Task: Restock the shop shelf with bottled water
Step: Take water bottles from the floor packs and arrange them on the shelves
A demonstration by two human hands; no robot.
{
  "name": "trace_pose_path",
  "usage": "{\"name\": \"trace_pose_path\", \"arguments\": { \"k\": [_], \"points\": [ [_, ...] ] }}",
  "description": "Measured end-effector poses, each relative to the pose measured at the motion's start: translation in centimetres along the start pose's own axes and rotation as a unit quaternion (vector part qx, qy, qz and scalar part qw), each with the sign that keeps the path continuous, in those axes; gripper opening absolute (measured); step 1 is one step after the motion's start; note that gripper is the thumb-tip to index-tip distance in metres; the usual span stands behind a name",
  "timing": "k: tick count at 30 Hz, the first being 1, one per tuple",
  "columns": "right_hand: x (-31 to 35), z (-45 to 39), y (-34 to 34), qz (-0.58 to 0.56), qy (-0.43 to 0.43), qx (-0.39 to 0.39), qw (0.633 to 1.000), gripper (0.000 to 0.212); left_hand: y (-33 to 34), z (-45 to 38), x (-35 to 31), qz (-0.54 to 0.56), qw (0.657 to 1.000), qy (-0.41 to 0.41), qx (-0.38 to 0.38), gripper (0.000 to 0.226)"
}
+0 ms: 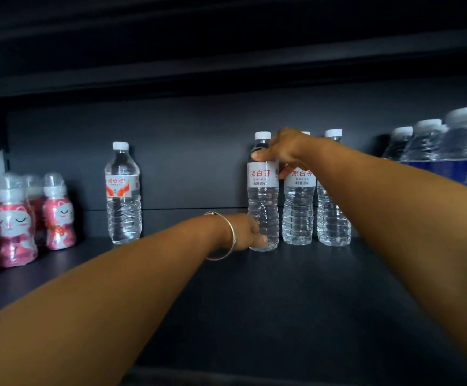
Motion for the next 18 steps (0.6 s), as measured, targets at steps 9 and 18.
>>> {"name": "trace_pose_path", "arguments": {
  "k": [9,18],
  "points": [
    [0.7,0.0,0.3,0.143,-0.023,-0.105,0.984,0.046,-0.1,-0.4,-0.7,-0.073,0.997,-0.003,0.013,0.049],
    [0.8,0.3,0.7,0.214,-0.048,-0.151,0.964,0.042,0.0,-1.0,-1.2,-0.088,0.996,0.017,0.010,0.046]
  ]
}}
Point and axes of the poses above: each hand's wrist, its own z-axis away from the middle knuckle, its own y-axis out of the palm, x = y × z, the point moved 3 cm from there along -z, towards the middle knuckle, and after that the axes turned 13 degrees about -z, right-handed, at the moved point
